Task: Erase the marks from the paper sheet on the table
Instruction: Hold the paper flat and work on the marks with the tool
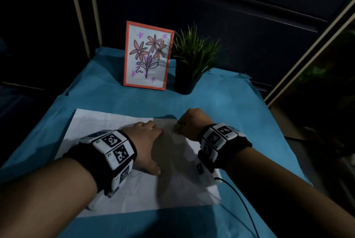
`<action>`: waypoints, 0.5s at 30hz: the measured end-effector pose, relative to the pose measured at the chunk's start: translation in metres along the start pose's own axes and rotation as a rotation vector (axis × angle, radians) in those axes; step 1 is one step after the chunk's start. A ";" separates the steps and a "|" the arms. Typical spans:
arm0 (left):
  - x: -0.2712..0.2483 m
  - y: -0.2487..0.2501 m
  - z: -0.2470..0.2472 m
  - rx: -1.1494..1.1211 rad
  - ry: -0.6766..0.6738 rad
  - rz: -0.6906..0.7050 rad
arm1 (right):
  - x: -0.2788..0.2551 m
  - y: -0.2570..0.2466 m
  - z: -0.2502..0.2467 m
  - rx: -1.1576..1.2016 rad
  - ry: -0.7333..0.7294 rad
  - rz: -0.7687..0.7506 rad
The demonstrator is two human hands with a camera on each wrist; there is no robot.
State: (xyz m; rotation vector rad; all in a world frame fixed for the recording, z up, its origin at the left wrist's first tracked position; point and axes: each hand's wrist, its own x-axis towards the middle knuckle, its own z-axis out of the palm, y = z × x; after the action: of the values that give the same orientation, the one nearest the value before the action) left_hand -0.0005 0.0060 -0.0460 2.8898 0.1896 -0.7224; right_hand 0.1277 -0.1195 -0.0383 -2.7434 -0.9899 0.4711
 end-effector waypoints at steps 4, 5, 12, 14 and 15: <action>-0.003 0.003 -0.003 0.000 -0.013 0.008 | -0.014 0.006 0.004 0.018 -0.095 -0.024; -0.003 0.003 -0.003 -0.002 -0.022 0.006 | -0.014 0.006 0.004 0.037 -0.085 -0.013; -0.005 0.007 -0.006 0.008 -0.023 0.000 | -0.028 0.004 0.010 -0.033 -0.110 -0.089; -0.005 0.006 -0.005 0.012 -0.034 -0.012 | -0.035 0.005 0.010 -0.042 -0.165 -0.109; -0.004 0.005 -0.005 0.016 -0.036 -0.016 | -0.036 0.006 0.009 -0.022 -0.165 -0.096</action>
State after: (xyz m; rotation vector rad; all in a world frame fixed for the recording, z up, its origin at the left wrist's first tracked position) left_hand -0.0011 0.0014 -0.0390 2.8914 0.2030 -0.7821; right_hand 0.1021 -0.1466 -0.0402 -2.6955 -1.1652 0.6833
